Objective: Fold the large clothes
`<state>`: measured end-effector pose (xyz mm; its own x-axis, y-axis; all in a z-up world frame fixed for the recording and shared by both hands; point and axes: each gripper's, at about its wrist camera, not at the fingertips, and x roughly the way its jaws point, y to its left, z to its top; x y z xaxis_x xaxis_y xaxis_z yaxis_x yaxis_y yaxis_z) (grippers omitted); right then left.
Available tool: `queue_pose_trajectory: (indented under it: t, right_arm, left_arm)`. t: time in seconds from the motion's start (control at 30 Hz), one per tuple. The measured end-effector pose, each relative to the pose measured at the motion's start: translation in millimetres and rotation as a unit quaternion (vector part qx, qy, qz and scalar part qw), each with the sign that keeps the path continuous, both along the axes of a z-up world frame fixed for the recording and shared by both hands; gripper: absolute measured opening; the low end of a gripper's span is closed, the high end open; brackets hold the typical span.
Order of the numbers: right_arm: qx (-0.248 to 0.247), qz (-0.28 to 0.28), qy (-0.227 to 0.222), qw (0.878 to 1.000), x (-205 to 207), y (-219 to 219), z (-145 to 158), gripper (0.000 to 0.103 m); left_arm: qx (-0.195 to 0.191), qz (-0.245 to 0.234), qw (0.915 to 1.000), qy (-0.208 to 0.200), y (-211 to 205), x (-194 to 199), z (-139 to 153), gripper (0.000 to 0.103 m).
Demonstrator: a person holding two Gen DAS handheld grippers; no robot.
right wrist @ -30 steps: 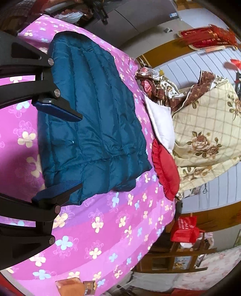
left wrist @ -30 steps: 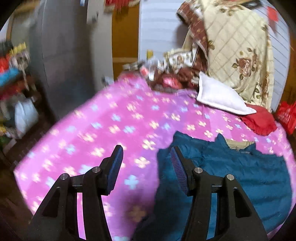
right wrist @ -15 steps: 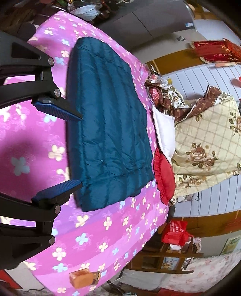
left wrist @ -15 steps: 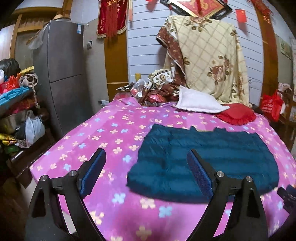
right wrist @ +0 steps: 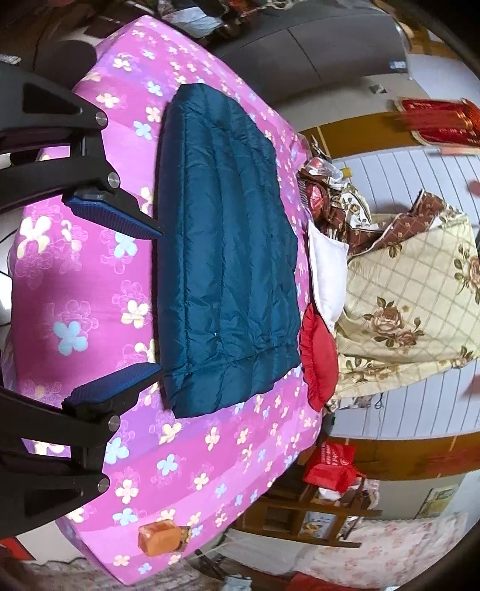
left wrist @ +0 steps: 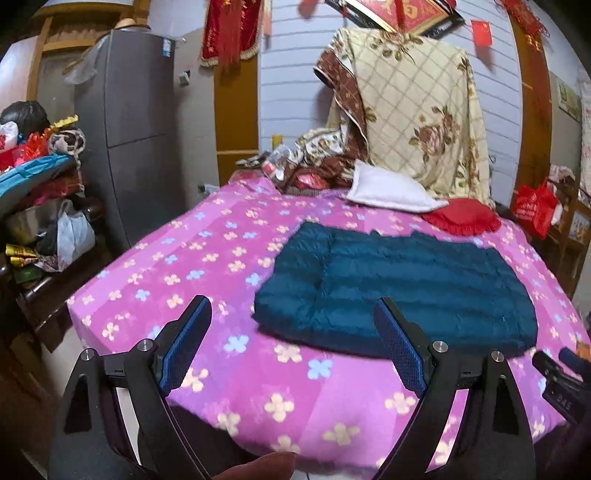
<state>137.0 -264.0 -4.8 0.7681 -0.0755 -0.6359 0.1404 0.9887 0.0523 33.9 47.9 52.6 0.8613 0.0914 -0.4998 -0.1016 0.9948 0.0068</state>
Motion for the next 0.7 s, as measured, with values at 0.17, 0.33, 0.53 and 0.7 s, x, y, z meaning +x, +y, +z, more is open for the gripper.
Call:
queue_pose_trajectory:
  t: [0.17, 0.33, 0.53, 0.7]
  right_arm:
    - [-0.01, 0.0, 0.011, 1.0, -1, 6, -6, 0.067]
    - [-0.015, -0.006, 0.026, 1.0, 2, 6, -14, 0.067]
    - [-0.015, -0.012, 0.042, 0.999, 4, 7, -22, 0.067]
    - [-0.015, -0.014, 0.053, 0.998, 6, 7, -27, 0.067]
  left_arm:
    - [0.015, -0.018, 0.9995, 0.02, -14, -3, -12, 0.089]
    - [0.021, -0.035, 0.9987, 0.03, -24, -5, -19, 0.089]
    - [0.012, -0.043, 0.9979, 0.047, -25, -3, -25, 0.089]
    - [0.012, -0.046, 0.9972, 0.058, -26, 0, -30, 0.089]
